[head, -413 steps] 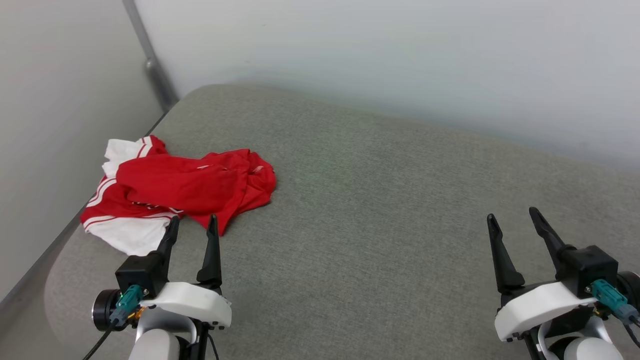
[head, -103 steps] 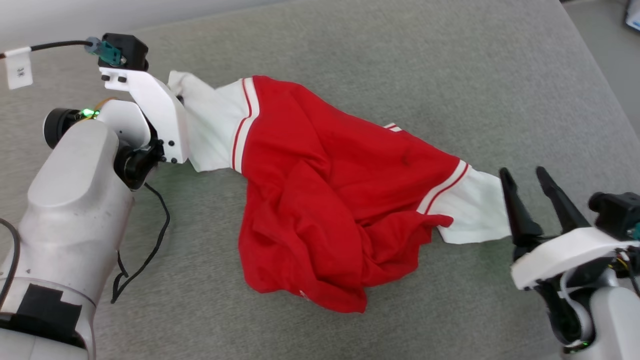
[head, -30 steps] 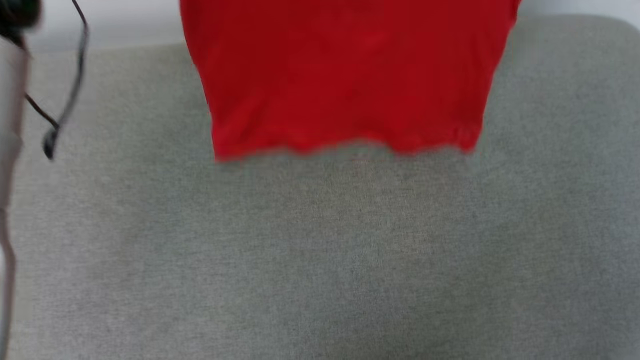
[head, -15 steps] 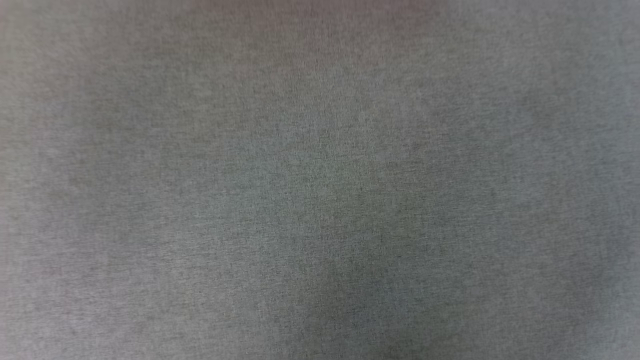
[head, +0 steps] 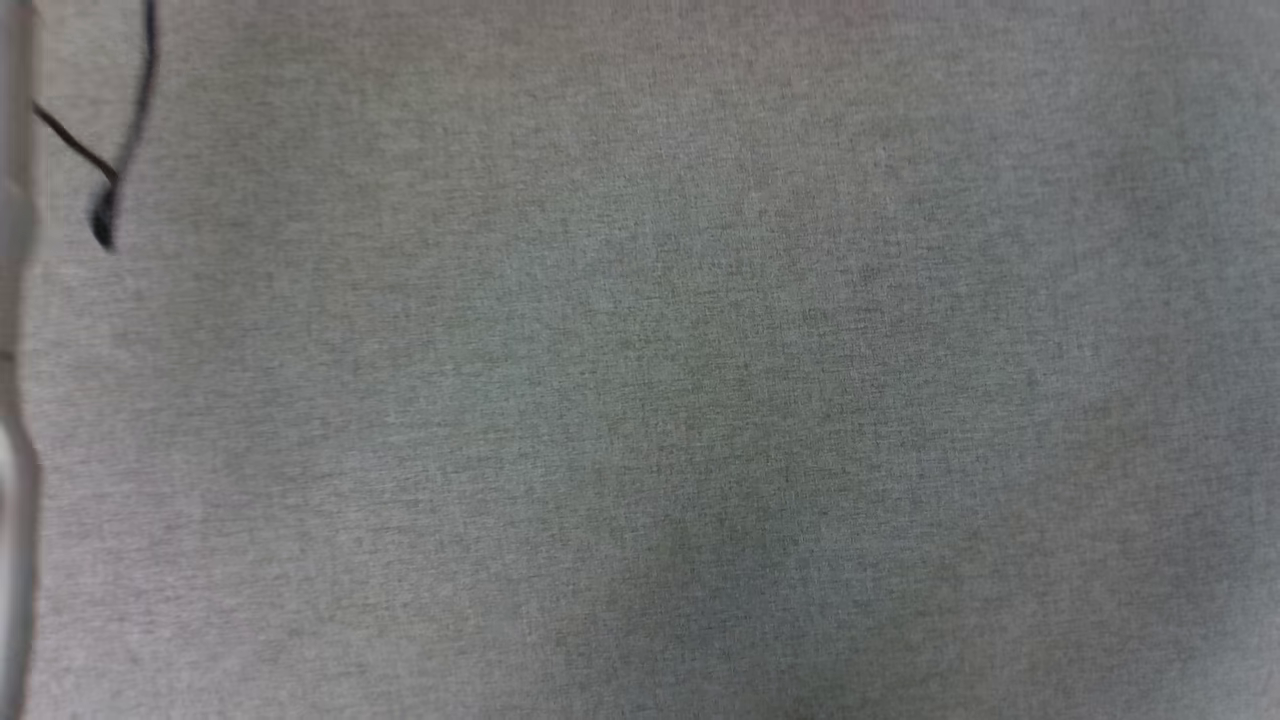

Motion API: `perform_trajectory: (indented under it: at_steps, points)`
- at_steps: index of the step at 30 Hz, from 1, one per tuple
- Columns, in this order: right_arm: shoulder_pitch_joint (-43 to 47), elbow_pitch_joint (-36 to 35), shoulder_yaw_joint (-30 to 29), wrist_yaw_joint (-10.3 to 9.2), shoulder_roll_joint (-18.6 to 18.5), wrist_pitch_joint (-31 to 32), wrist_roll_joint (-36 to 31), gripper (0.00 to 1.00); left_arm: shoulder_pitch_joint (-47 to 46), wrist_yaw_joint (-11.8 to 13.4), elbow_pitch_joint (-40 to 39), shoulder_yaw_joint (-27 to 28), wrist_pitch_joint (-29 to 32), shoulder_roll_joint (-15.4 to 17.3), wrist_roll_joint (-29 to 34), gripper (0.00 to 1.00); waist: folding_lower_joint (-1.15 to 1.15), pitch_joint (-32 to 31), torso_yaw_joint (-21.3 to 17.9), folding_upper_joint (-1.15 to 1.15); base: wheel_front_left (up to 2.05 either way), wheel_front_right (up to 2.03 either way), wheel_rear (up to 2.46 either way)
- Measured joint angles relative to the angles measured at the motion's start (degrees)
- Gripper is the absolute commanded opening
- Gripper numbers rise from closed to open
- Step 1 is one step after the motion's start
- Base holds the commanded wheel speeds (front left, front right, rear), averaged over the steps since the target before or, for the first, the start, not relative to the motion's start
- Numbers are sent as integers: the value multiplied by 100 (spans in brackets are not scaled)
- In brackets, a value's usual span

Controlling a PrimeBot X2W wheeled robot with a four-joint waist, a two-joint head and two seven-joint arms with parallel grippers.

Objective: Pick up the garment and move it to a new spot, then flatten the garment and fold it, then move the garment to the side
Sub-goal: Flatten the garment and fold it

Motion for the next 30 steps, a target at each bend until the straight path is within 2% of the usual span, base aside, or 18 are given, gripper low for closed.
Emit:
perform_trajectory:
  at_steps: [7, 12, 21, 29, 30]
  points:
    - [1394, -135, 584, 0, -167, -38, 730, 0, 1407, -168, 11, 154, -315, -97, -359, 0, -1, -489, 91, 0, 0, 0, 0]
    - [2626, -491, 821, 0, -394, -89, 1171, 0, 2766, -176, -441, 321, -433, -52, -538, 0, -1, -1045, 152, 0, 0, 0, 0]
    - [4603, -1315, 851, 0, -701, 34, 1468, 0, 5514, 287, -2001, 426, -431, 177, -626, 0, -2, -2061, 150, 0, 0, 0, 0]
    - [6507, -2022, 170, 0, -773, 219, 1372, 0, 7574, 956, -3415, 443, -134, 269, -910, 0, -3, -2762, 145, 0, 0, 0, 0]
    - [6507, -2022, 170, 0, -773, 219, 1372, 0, 7574, 956, -3415, 443, -134, 269, -910, 0, -3, -2762, 145, 0, 0, 0, 0]
